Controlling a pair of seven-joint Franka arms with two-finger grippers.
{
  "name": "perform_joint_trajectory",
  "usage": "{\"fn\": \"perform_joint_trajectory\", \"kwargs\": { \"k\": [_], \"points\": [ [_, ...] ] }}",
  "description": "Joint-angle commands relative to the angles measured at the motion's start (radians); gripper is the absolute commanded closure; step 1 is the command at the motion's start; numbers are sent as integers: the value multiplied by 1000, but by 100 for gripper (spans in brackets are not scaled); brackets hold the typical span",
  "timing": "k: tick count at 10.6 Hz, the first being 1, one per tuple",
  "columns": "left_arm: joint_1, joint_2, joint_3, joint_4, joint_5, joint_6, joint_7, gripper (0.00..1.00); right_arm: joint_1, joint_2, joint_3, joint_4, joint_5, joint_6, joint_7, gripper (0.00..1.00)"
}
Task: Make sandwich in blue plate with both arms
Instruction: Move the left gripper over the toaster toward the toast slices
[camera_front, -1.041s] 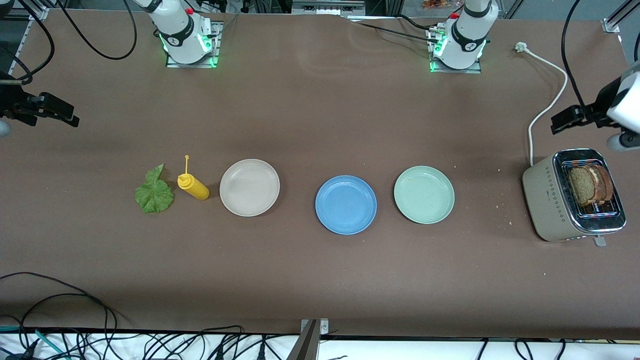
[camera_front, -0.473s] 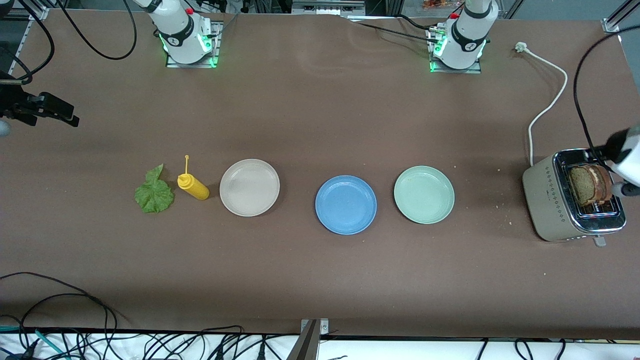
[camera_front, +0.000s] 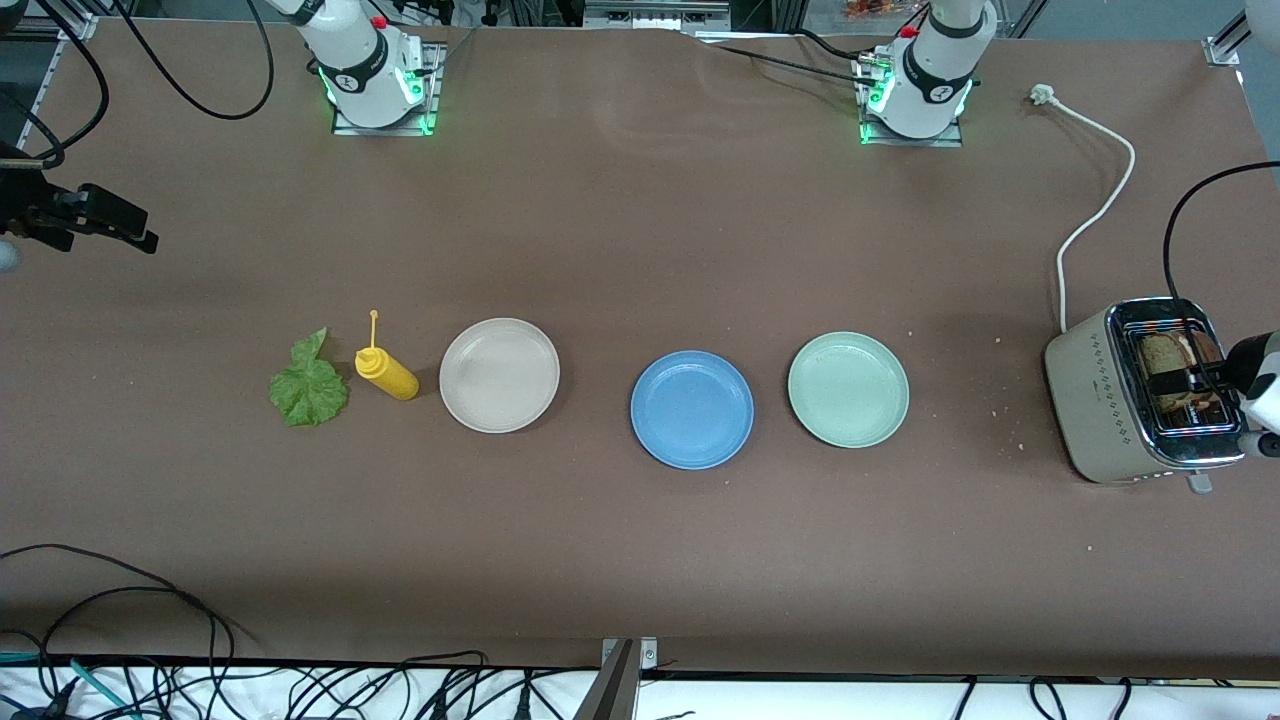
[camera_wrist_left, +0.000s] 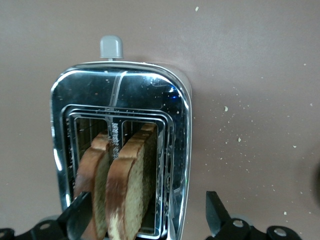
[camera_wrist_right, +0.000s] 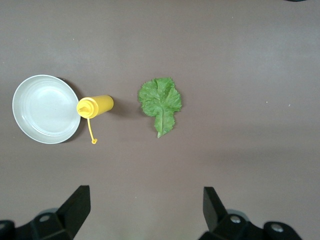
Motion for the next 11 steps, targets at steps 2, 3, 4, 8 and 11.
{"fn": "perform_joint_trajectory", "kwargs": {
  "k": [2, 3, 4, 8, 11],
  "points": [
    [8, 43, -9, 37, 9, -6, 19, 0, 3, 2, -4, 21, 8, -22, -4, 0],
    [8, 43, -9, 33, 9, -6, 19, 0, 3, 2, -4, 21, 8, -22, -4, 0],
    [9, 43, -9, 30, 6, -9, 19, 0, 3, 2, -4, 21, 8, -22, -4, 0],
    [31, 35, -10, 1, 1, -34, 19, 0, 4, 2, -4, 21, 8, -22, -4, 0],
    [37, 31, -12, -19, -2, -41, 19, 0, 4, 2, -4, 21, 8, -22, -4, 0]
  ]
}}
